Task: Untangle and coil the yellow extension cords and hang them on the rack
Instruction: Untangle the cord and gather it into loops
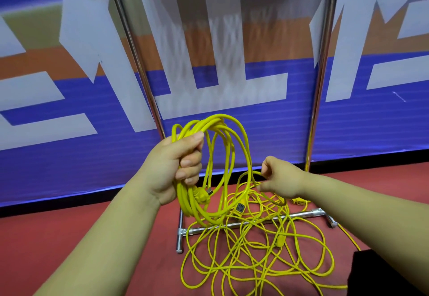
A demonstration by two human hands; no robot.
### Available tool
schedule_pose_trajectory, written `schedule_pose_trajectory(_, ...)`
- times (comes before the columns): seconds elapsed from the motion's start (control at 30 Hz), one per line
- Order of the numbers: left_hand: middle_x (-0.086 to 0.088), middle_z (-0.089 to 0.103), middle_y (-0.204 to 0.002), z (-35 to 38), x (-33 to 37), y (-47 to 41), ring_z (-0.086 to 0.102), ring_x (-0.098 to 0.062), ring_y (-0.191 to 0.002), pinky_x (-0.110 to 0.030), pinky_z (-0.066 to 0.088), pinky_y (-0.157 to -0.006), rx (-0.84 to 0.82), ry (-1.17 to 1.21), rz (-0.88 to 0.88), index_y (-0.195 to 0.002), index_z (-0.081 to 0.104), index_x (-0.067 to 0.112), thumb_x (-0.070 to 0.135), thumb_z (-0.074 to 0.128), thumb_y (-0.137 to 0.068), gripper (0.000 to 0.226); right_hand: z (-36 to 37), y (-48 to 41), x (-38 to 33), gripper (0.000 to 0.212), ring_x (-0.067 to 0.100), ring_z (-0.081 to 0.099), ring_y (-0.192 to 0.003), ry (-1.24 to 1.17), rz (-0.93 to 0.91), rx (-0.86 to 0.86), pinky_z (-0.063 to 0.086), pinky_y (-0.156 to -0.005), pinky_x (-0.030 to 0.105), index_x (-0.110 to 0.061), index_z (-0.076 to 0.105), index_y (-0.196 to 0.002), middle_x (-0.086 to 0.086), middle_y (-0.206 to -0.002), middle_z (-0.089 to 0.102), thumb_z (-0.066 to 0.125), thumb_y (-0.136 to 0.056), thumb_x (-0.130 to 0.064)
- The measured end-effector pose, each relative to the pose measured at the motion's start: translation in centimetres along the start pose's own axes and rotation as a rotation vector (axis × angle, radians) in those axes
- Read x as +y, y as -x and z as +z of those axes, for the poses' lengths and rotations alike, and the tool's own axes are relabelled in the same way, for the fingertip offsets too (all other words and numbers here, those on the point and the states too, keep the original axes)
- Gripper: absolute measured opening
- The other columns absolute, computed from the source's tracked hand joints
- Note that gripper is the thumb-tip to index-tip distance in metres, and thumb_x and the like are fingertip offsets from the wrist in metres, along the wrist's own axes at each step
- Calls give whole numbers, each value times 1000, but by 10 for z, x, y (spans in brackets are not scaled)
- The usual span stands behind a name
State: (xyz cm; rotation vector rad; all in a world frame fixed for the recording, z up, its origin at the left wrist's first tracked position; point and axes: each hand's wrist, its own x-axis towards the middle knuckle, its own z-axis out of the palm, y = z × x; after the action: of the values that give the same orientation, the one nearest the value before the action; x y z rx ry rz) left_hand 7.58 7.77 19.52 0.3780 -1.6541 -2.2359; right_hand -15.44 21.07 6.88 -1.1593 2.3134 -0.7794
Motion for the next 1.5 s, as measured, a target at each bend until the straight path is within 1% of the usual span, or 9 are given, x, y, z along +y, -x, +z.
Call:
schedule_pose_trajectory(0.2,7,31,-45,-5,8,7,28,-2,-29,-16,30,-35,-20,48,42,-76,53,14,30,59,-90,22,13,-8,3,43,29,53,-94,140,-83,190,43,-77,37,-20,46,-98,4,-101,53,82,-76,-32)
schedule_pose_trajectory(0.37,8,30,-44,-13,11,13,28,-2,-28,-17,27,-35,-33,83,82,-76,52,15,31,56,-90,22,25,-8,2,42,20,62,-99,35,-98,38,50,-89,36,-20,52,-106,-6,-106,63,82,-79,-33)
schedule_pose_trajectory(0.6,10,32,-44,-25,16,18,30,0,-29,-17,27,-35,27,181,184,-77,53,17,33,55,-93,22,46,-6,1,27,20,57,-62,13,-69,-130,46,-60,36,-16,41,-91,0,-70,64,68,-89,-10)
schedule_pose_trajectory(0.73,9,32,-45,-36,12,12,29,-2,-31,-18,31,-36,220,226,207,-78,51,19,34,48,-99,26,38,-4,-13,25,27,63,-62,-41,-59,-59,47,-57,40,-19,44,-85,11,-71,69,68,-89,-12)
schedule_pose_trajectory(0.9,8,37,-50,-60,-7,5,35,-4,-36,-18,35,-38,413,196,166,-76,52,22,31,50,-103,28,23,8,-37,26,16,64,-69,112,-171,-87,50,-62,29,-29,53,-83,-5,-78,65,67,-82,-6)
schedule_pose_trajectory(1.07,0,47,-57,-67,-24,1,45,-12,-45,-22,40,-45,485,-57,101,-73,56,16,25,59,-99,28,-4,26,-64,26,-2,55,-60,-36,-349,188,44,-63,24,-32,59,-78,-13,-69,63,72,-82,-9)
schedule_pose_trajectory(1.23,-2,50,-54,-43,-37,-4,35,-18,-47,-26,35,-49,453,-214,2,-74,67,11,27,63,-97,29,-23,51,-93,17,2,57,-63,-304,-463,207,46,-63,18,-23,65,-83,-7,-74,69,78,-83,-12)
schedule_pose_trajectory(1.37,-14,70,-102,-22,-41,-5,35,-8,-40,-23,35,-46,294,-95,-10,-98,73,11,26,60,-97,19,-30,61,-103,14,9,64,-68,-414,-515,143,52,-68,23,-14,66,-85,7,-81,74,78,-83,-6)
schedule_pose_trajectory(1.5,-18,62,-73,-9,-47,-4,33,-9,-37,-22,33,-44,97,-171,-68,-90,66,5,30,69,-90,25,-37,56,-98,18,13,64,-69,-549,-492,222,53,-69,29,-13,64,-82,7,-77,72,79,-81,-4)
